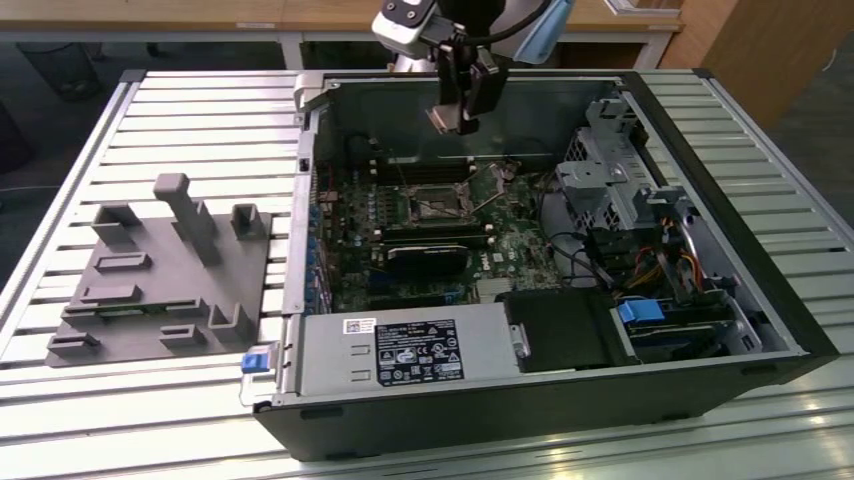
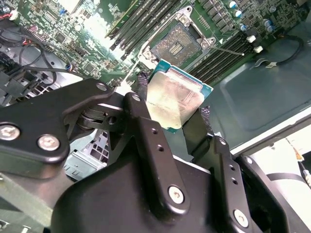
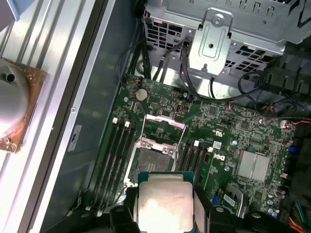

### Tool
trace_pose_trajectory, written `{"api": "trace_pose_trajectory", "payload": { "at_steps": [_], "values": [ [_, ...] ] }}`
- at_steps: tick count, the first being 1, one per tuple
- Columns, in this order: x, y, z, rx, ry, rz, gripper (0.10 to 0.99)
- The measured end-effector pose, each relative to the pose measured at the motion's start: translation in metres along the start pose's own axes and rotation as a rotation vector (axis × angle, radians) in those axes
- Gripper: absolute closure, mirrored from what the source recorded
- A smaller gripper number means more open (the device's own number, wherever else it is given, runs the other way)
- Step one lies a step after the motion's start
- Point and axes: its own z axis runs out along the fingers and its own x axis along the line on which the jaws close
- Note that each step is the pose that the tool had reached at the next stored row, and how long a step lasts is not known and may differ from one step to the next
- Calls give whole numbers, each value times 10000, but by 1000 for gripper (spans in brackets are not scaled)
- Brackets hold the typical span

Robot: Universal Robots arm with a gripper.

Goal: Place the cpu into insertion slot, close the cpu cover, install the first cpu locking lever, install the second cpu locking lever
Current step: 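Place the cpu into insertion slot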

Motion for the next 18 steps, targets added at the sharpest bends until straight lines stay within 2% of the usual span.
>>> {"api": "trace_pose_trajectory", "payload": {
  "at_steps": [18],
  "values": [
    [-1,-6,69,0,-2,19,545]
  ]
}}
